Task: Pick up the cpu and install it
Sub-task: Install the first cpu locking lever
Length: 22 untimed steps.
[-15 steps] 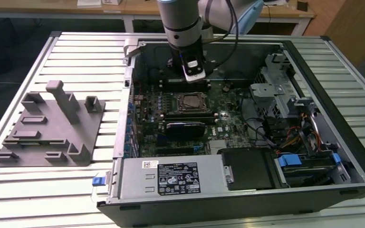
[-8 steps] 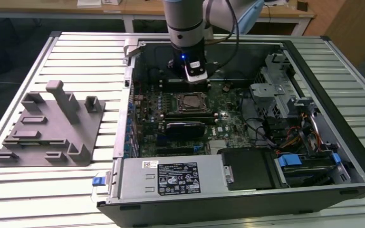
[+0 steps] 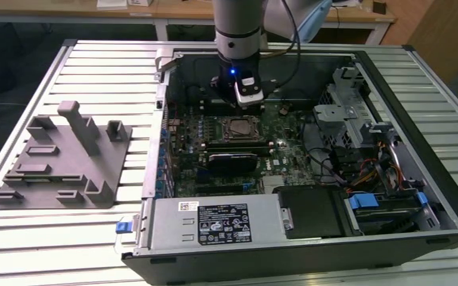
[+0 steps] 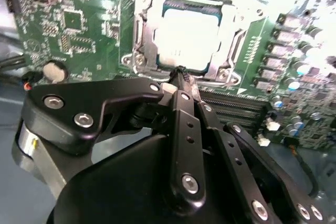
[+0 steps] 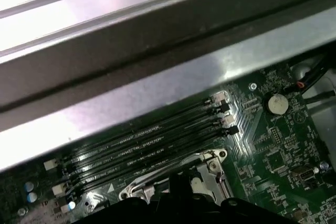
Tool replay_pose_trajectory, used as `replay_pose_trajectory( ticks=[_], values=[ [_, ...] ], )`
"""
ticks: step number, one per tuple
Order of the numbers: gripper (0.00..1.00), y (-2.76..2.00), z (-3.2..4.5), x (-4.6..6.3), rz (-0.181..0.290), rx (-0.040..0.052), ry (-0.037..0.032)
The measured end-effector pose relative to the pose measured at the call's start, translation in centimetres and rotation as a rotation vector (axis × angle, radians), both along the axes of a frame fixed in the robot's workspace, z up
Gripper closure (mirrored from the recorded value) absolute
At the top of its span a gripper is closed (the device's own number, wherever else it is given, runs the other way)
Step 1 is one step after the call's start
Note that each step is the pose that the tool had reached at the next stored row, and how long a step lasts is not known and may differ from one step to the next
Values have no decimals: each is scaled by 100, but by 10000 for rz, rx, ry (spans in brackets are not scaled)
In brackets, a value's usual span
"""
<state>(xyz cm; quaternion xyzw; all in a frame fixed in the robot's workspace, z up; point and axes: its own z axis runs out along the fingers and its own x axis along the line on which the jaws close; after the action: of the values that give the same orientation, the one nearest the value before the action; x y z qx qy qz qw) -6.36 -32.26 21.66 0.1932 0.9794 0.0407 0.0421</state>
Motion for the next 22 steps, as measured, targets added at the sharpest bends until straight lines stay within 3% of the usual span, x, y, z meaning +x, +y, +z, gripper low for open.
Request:
replay_pose_trajectory(
  ticks=[3,14,15,22],
  values=[
    [89,-15,-2,14,1,-212,115],
    [89,-147,-15,66,0,-785,367],
    [89,-153,-16,66,0,-820,376],
    [89,-157,-7,66,7,-826,376]
  ],
)
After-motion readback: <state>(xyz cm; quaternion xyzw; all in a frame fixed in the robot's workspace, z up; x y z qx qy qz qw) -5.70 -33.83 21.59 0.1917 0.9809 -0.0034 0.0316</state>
